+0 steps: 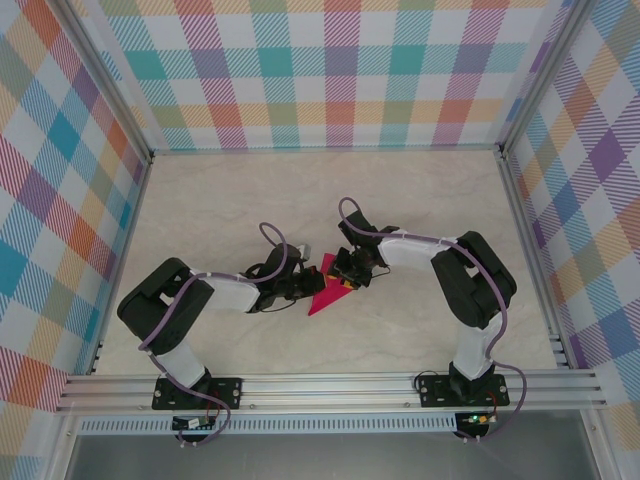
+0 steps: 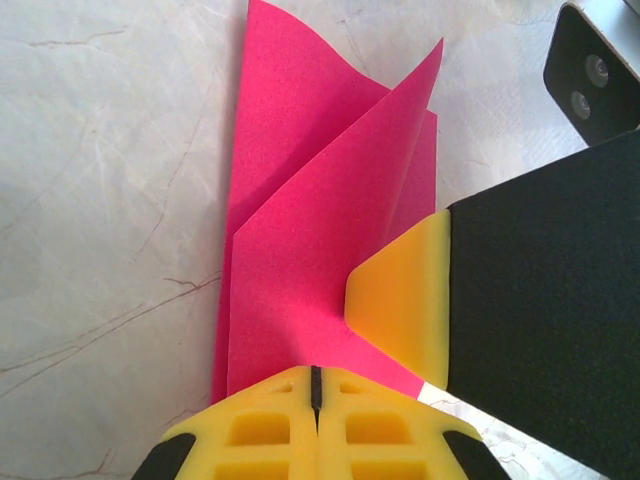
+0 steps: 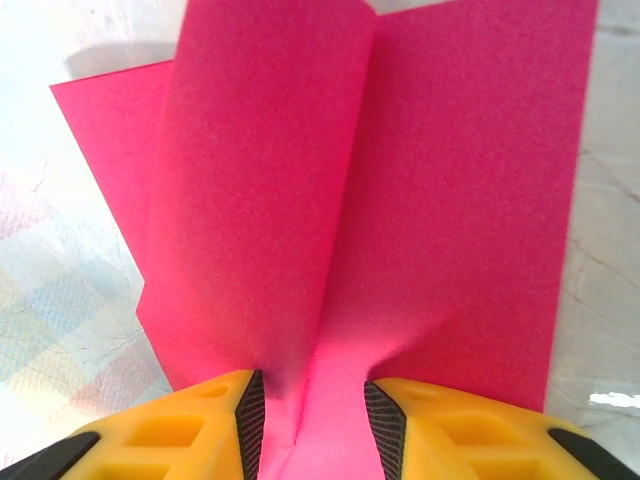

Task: Fold a paper plane with a square sheet of paper (pick it up from the middle)
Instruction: Fourth fold the wing at the center of the table.

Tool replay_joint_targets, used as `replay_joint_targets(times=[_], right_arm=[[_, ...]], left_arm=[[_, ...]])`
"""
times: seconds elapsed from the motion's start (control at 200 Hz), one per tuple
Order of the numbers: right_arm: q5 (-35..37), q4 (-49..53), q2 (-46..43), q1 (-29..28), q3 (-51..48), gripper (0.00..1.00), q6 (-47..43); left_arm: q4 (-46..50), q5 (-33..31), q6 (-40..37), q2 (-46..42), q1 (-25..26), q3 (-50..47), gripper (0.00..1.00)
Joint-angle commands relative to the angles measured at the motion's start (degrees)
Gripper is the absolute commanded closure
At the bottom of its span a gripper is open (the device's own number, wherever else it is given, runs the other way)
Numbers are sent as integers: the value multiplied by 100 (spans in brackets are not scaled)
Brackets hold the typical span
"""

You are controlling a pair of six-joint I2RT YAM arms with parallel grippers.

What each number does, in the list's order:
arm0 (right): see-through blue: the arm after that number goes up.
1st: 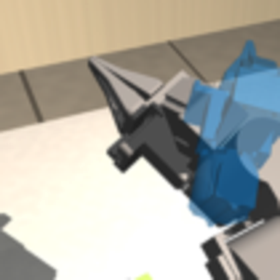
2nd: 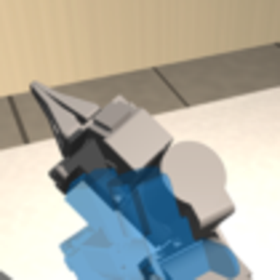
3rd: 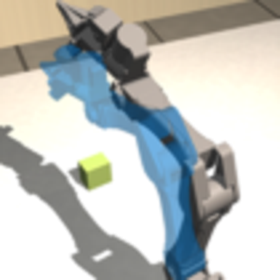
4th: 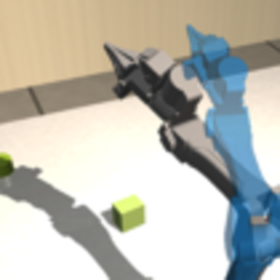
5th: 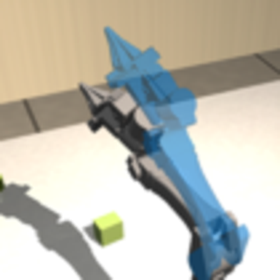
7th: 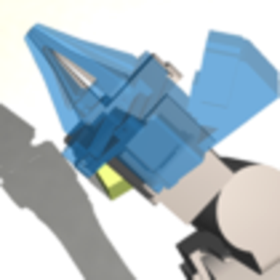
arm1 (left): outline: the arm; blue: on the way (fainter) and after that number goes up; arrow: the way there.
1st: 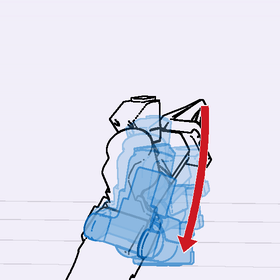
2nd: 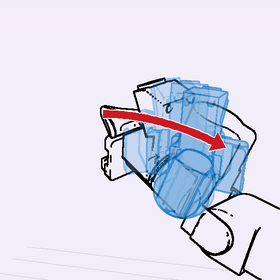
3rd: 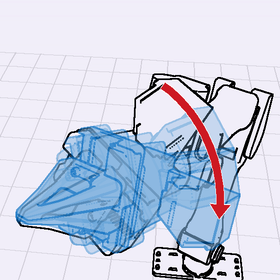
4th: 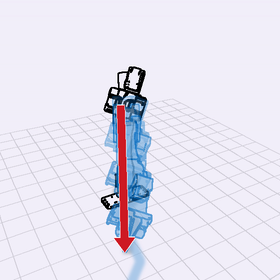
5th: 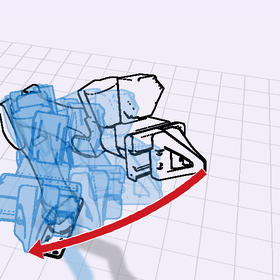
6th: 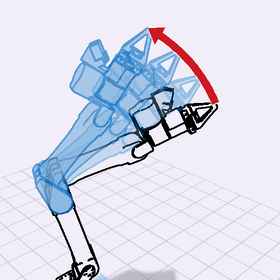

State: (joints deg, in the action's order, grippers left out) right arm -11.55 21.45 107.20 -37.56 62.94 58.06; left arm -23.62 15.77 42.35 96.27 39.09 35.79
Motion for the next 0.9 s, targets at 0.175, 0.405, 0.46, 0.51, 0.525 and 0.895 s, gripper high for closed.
replay_joint_targets(times=[0.175, 0.405, 0.46, 0.51, 0.525, 0.895], right_arm=[[891, 971, 600, 27, -458, 65, 135], [918, 1058, 670, 25, -422, 67, 153], [918, 1071, 693, 26, -415, 67, 162], [918, 1086, 714, 36, -420, 68, 166], [918, 1078, 715, 30, -415, 68, 170], [935, 1150, 761, 31, -387, 71, 143]], left_arm=[[73, -5, -191, 148, -95, 121, 100], [68, 90, -239, 199, -121, 146, 100], [70, 110, -251, 206, -129, 155, 100], [69, 120, -249, 207, -130, 155, 100], [82, 119, -253, 201, -129, 156, 100], [181, 163, -257, 292, -131, 176, 100]])
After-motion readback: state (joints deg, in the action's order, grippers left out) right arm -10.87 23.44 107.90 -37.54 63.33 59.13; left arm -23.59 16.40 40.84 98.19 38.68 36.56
